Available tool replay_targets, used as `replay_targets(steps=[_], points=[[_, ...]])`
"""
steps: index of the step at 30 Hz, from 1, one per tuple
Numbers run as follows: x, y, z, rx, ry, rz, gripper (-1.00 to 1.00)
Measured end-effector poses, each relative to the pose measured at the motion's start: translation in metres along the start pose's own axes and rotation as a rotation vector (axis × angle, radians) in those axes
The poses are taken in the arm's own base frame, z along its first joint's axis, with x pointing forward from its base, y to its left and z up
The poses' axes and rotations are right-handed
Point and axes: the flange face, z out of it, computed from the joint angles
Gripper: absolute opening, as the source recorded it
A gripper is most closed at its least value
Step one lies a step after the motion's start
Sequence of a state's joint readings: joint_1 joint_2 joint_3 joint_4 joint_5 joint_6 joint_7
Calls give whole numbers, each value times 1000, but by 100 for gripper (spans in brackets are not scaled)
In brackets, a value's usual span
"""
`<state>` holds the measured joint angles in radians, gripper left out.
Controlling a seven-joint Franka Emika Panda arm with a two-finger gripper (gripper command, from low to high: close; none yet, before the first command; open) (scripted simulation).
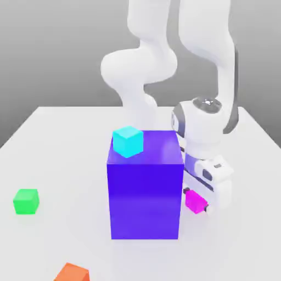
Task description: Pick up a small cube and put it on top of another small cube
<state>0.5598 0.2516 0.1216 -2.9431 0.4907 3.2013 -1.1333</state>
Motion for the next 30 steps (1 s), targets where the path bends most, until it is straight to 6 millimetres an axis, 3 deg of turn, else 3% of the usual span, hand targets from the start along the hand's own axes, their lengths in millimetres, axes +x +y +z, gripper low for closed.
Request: replay_targets(steps=[5, 17, 30], points=[[1, 1, -2, 1, 2, 0, -100], [10, 17, -31, 11, 25, -5, -100], [8, 11, -56, 16, 13, -7, -100]])
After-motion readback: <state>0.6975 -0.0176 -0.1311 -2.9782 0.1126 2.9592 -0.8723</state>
